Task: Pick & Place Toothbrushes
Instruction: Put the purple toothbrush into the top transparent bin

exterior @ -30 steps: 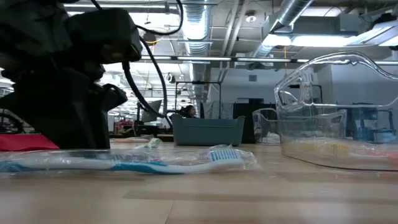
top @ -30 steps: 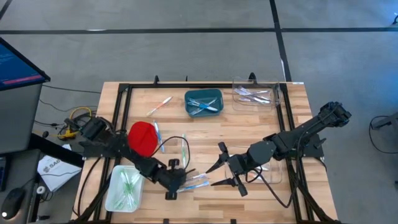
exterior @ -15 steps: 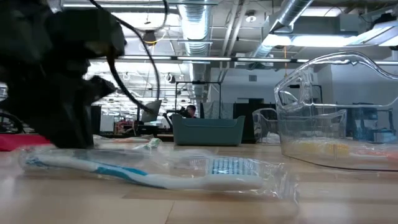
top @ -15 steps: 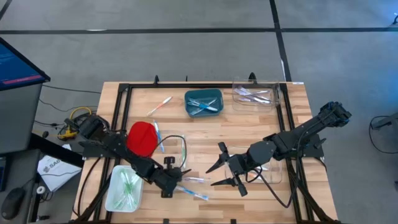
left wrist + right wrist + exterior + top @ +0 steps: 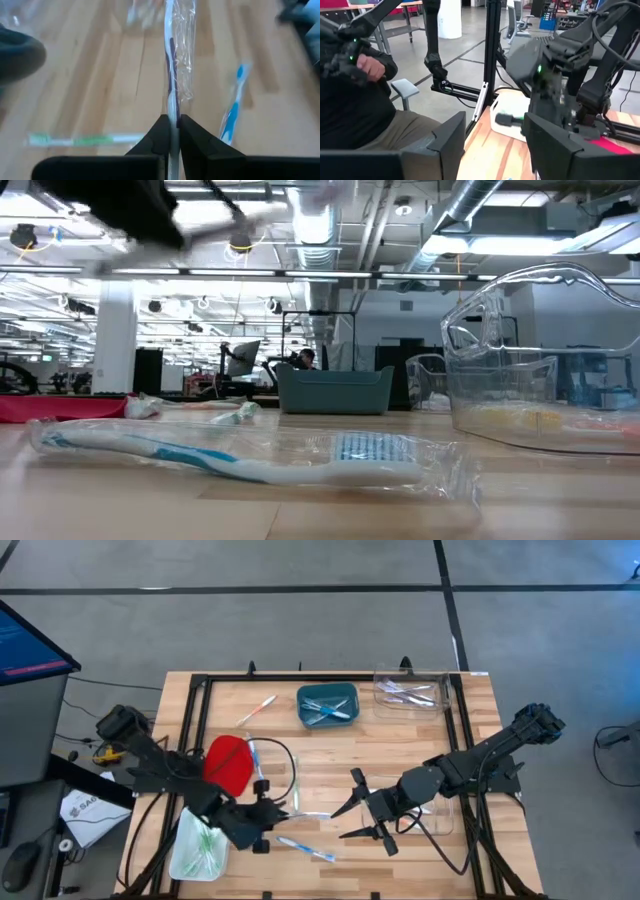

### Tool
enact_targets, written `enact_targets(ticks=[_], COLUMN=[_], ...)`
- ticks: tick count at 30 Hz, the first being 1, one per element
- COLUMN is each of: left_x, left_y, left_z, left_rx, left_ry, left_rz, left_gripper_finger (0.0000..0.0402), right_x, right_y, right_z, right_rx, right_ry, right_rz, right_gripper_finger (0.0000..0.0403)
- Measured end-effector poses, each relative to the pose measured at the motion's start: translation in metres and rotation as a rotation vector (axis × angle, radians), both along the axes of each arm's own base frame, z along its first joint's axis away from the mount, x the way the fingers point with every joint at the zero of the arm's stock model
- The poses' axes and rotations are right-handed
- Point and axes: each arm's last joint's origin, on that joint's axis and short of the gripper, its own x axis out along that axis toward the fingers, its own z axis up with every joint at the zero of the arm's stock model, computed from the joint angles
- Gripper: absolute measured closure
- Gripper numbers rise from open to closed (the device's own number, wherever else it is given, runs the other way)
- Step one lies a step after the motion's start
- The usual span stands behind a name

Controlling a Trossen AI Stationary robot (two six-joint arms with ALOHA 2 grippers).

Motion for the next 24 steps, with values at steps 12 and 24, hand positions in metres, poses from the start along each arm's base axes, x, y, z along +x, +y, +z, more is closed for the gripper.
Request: enact_targets(ticks=[12, 24], left_x=[-0.026, -0.037], left_y=[-0.017, -0.032], left_z=[0.058, 0.103], left_rx=[-0.042, -0.011], left_ry=[-0.314, -0.630], left_rz=[-0.115, -0.276], left_gripper_finger=[0.0386, 0.0386], right_x=[0.003, 0.002], right_y=[0.000, 0.009], right_z=[0.002, 0.015], right_rx=[-0.033, -0.060], right_ry=[-0.055, -0.243], right_rz=[0.003, 0.033], right_gripper_finger=[0.0207, 0.0206])
